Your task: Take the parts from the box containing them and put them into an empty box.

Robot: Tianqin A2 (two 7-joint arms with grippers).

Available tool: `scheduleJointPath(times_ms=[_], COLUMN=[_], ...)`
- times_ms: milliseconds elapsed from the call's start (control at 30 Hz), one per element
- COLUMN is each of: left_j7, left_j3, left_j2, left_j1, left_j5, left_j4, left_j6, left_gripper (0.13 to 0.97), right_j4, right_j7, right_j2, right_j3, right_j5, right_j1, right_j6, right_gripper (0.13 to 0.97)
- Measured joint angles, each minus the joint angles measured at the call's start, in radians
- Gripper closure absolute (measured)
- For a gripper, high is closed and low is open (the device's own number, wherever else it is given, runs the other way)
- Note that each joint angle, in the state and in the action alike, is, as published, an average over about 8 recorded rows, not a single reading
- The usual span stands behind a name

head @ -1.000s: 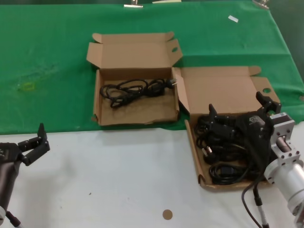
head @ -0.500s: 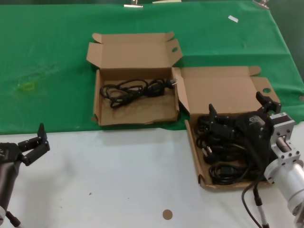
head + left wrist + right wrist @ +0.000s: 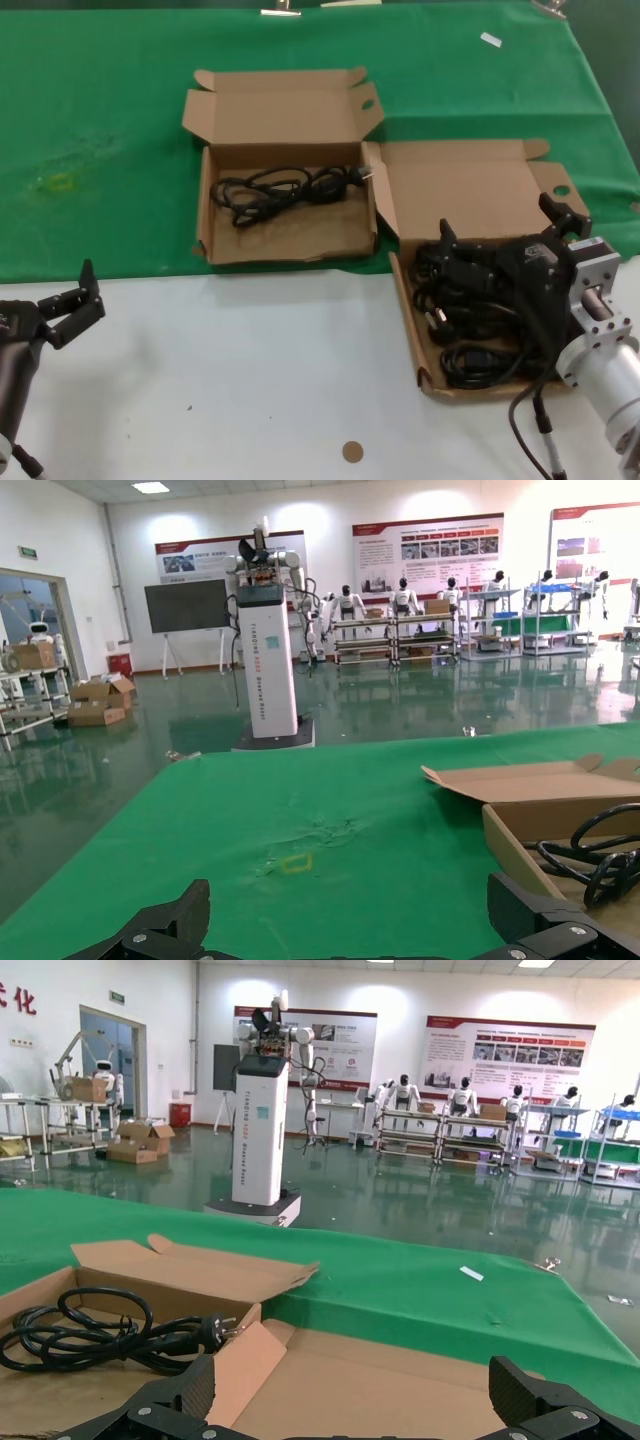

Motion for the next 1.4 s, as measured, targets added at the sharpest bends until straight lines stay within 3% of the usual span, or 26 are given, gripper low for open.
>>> scheduleJointPath(times_ms=[1400], left_j7=[0.000], left_j3=[0.000], left_j2=[0.000], left_j1=[0.000], left_j5=[0.000], left_j4=[0.000], left_j6=[0.000], left_gripper=[0.132], right_j4=[0.000], right_j7=[0.000], right_j2=[0.000], right_j3=[0.000], right_j5=[0.000], right_j1=[0.000], right_j6=[0.000], right_gripper=[0.129])
